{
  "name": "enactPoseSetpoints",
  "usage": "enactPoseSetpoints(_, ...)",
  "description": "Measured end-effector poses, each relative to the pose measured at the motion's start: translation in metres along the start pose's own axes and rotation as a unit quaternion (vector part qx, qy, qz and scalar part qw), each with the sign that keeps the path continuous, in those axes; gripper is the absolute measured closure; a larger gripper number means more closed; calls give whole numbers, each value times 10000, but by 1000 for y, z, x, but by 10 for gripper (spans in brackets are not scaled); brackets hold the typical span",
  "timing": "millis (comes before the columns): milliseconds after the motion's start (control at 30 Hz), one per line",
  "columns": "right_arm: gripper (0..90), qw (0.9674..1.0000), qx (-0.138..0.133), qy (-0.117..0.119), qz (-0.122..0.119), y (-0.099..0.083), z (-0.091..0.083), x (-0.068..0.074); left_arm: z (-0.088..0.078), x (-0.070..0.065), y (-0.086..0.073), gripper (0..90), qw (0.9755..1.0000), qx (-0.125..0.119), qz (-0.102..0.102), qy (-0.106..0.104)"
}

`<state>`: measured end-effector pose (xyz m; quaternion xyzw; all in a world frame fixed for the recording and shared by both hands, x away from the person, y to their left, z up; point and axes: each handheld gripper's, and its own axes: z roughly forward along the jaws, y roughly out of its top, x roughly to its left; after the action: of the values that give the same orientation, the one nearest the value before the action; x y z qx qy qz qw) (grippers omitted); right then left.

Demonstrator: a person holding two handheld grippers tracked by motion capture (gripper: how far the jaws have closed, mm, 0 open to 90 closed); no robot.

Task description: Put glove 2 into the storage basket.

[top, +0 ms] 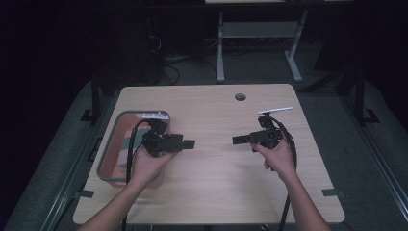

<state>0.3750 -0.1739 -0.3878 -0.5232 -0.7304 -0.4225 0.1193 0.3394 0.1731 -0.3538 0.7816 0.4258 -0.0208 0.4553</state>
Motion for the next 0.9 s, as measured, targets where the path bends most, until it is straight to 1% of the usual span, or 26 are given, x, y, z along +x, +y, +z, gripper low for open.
enactPoseSetpoints(100, 443, 10000, 6, -2, 30, -7, -2, -6, 5, -3, -3, 309, 10000, -10, 40, -21)
enactPoseSetpoints(133, 443, 10000, 6, -2, 30, -7, -2, -6, 5, -3, -3, 309, 10000, -10, 40, -21)
enactPoseSetpoints(167, 439, 10000, 14, -49, 66, -10, -3, -9, 6, -6, -5, 309, 10000, -30, 60, -65)
enactPoseSetpoints(200, 439, 9999, 14, -42, 98, -12, -4, -11, 6, -6, -5, 309, 10000, -30, 60, -65)
enactPoseSetpoints(233, 439, 9999, -3, -32, 99, -14, -5, -13, 8, -8, -7, 309, 9999, -20, 139, -81)
enactPoseSetpoints(333, 439, 9999, 7, -36, 123, -18, -6, -15, 9, -12, -9, 309, 9998, -25, 172, -89)
enactPoseSetpoints(367, 434, 9999, 18, -39, 145, -21, -8, -18, 12, -14, -11, 308, 9997, -25, 195, -126)
enactPoseSetpoints(533, 434, 9998, -28, -27, 172, -29, -11, -23, 16, -19, -15, 306, 9996, -9, 244, -168)
enactPoseSetpoints(567, 433, 9998, -3, -23, 198, -30, -12, -23, 18, -21, -17, 304, 9994, 28, 287, -188)
enactPoseSetpoints(600, 433, 9998, -2, -52, 189, -31, -12, -24, 19, -22, -18, 303, 9994, 20, 284, -203)
enactPoseSetpoints(733, 430, 9997, 31, -50, 218, -35, -13, -27, 22, -24, -20, 293, 9994, 2, 275, -227)
enactPoseSetpoints(833, 428, 9997, 5, -15, 229, -40, -15, -29, 25, -29, -23, 292, 9991, -12, 367, -221)
enactPoseSetpoints(900, 427, 9998, 4, -21, 210, -43, -16, -31, 27, -30, -25, 291, 9990, -20, 353, -265)
